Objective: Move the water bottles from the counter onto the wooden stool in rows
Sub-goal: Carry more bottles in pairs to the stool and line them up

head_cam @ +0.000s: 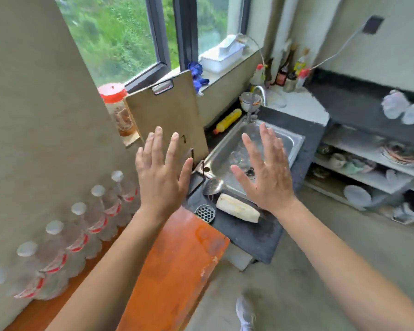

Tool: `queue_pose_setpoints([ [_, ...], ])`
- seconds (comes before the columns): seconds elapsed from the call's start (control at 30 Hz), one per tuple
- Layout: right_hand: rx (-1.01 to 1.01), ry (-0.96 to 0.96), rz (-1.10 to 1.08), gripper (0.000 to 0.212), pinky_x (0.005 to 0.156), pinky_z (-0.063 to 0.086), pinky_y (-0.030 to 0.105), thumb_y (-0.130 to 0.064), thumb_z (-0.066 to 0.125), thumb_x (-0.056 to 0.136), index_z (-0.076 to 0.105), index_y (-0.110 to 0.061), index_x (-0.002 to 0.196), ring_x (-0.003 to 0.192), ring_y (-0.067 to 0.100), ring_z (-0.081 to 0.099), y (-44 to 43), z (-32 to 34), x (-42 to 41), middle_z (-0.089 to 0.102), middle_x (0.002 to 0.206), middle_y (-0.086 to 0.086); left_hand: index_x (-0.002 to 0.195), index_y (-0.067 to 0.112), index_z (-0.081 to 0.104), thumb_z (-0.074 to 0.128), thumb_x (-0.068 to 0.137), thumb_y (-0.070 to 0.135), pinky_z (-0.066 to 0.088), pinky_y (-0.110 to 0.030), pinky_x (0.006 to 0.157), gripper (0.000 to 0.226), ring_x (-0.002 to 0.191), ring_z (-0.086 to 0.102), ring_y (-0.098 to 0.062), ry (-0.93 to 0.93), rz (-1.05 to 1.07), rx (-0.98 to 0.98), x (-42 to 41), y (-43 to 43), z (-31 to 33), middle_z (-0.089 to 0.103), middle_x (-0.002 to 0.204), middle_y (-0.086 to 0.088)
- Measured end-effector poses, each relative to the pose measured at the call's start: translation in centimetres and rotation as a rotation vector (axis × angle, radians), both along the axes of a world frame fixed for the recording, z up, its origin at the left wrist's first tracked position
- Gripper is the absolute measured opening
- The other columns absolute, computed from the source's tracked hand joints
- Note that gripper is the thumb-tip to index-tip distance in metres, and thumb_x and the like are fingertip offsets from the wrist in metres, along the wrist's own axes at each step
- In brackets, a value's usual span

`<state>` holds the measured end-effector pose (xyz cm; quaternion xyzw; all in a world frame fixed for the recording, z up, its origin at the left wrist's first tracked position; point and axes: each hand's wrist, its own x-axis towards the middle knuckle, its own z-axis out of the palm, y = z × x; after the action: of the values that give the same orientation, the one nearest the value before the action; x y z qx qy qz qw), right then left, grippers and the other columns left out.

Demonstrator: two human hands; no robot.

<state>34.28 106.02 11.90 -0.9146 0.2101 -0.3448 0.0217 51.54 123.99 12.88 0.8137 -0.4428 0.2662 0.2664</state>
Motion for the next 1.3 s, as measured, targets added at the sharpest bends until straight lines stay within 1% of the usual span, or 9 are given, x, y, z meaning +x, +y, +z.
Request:
queue_pose_setpoints([
  [0.1, -0.004, -0.024, -0.174, 0.069, 0.123, 0.012, 0.054, -0.058, 0.039, 0.101, 0.032, -0.017, 0.157, 0.153, 0.038, 0.012, -3.7, 0.7, -6.5, 0.014, 0.165, 0.021, 0.145, 0.01, 0.049, 0.05, 0.101, 0.042, 0.031, -0.059, 0.11, 0.055, 0.144, 0.034, -0.038, -0.018, -0.122, 0.008, -4.5, -6.0, 0.9, 0.036, 0.156, -0.021],
  [0.3, 0.018, -0.068, -0.426, 0.063, 0.121, 0.018, 0.056, -0.055, 0.04, 0.102, 0.043, -0.018, 0.152, 0.152, 0.039, 0.021, -11.1, -0.1, -20.4, 0.024, 0.164, 0.018, 0.143, 0.011, 0.051, 0.045, 0.101, 0.046, 0.032, -0.056, 0.111, 0.054, 0.142, 0.038, -0.036, -0.043, -0.318, 0.066, -15.7, -18.6, 1.4, 0.042, 0.153, -0.017],
  [0.43, 0.044, -0.09, -0.543, 0.059, 0.119, 0.023, 0.059, -0.052, 0.047, 0.1, 0.051, -0.017, 0.147, 0.15, 0.04, 0.025, -17.9, -1.2, -31.3, 0.029, 0.161, 0.019, 0.14, 0.011, 0.054, 0.047, 0.101, 0.044, 0.031, -0.053, 0.113, 0.052, 0.139, 0.042, -0.036, -0.038, -0.433, 0.065, -25.0, -28.6, 1.7, 0.047, 0.149, -0.017],
  [0.53, 0.037, -0.109, -0.641, 0.058, 0.117, 0.026, 0.06, -0.051, 0.048, 0.1, 0.051, -0.016, 0.147, 0.148, 0.041, 0.027, -23.6, -0.7, -39.6, 0.031, 0.16, 0.02, 0.139, 0.011, 0.054, 0.045, 0.102, 0.045, 0.031, -0.053, 0.113, 0.052, 0.139, 0.042, -0.036, -0.021, -0.512, 0.067, -32.2, -35.8, 2.0, 0.049, 0.148, -0.016],
  [0.67, 0.061, -0.129, -0.788, 0.059, 0.121, 0.021, 0.055, -0.052, 0.044, 0.101, 0.049, -0.016, 0.148, 0.149, 0.04, 0.025, -29.3, 0.1, -48.2, 0.031, 0.16, 0.02, 0.14, 0.011, 0.055, 0.045, 0.101, 0.046, 0.032, -0.054, 0.113, 0.053, 0.138, 0.043, -0.035, 0.001, -0.615, 0.084, -40.9, -42.8, 2.1, 0.049, 0.148, -0.016],
  [0.77, 0.078, -0.133, -0.836, 0.06, 0.122, 0.017, 0.051, -0.054, 0.04, 0.102, 0.047, -0.017, 0.149, 0.149, 0.039, 0.025, -32.9, -0.1, -52.2, 0.03, 0.161, 0.019, 0.142, 0.013, 0.053, 0.045, 0.101, 0.046, 0.03, -0.052, 0.115, 0.053, 0.14, 0.041, -0.034, -0.005, -0.666, 0.111, -45.2, -46.9, 1.6, 0.047, 0.15, -0.015],
  [1.03, 0.116, -0.162, -0.898, 0.054, 0.117, 0.028, 0.059, -0.047, 0.047, 0.101, 0.054, -0.015, 0.144, 0.147, 0.04, 0.029, -42.8, -3.3, -58.0, 0.035, 0.158, 0.019, 0.141, 0.013, 0.053, 0.042, 0.101, 0.049, 0.029, -0.049, 0.113, 0.055, 0.14, 0.04, -0.033, -0.021, -0.756, 0.175, -51.0, -60.3, -1.0, 0.046, 0.151, -0.015],
  [1.17, 0.09, -0.095, -0.911, 0.052, 0.116, 0.028, 0.059, -0.045, 0.048, 0.101, 0.055, -0.014, 0.142, 0.145, 0.041, 0.034, -51.1, -3.9, -60.8, 0.038, 0.157, 0.02, 0.141, 0.012, 0.052, 0.042, 0.101, 0.048, 0.031, -0.049, 0.113, 0.055, 0.14, 0.041, -0.034, 0.014, -0.799, 0.142, -53.8, -70.0, -2.3, 0.046, 0.15, -0.016],
  [1.3, 0.102, -0.032, -0.943, 0.052, 0.118, 0.025, 0.057, -0.046, 0.045, 0.102, 0.052, -0.017, 0.145, 0.147, 0.039, 0.029, -61.0, -3.0, -62.9, 0.035, 0.159, 0.018, 0.139, 0.01, 0.054, 0.044, 0.101, 0.046, 0.035, -0.051, 0.109, 0.054, 0.137, 0.044, -0.036, 0.05, -0.854, 0.133, -56.5, -80.7, -2.5, 0.048, 0.149, -0.016],
])
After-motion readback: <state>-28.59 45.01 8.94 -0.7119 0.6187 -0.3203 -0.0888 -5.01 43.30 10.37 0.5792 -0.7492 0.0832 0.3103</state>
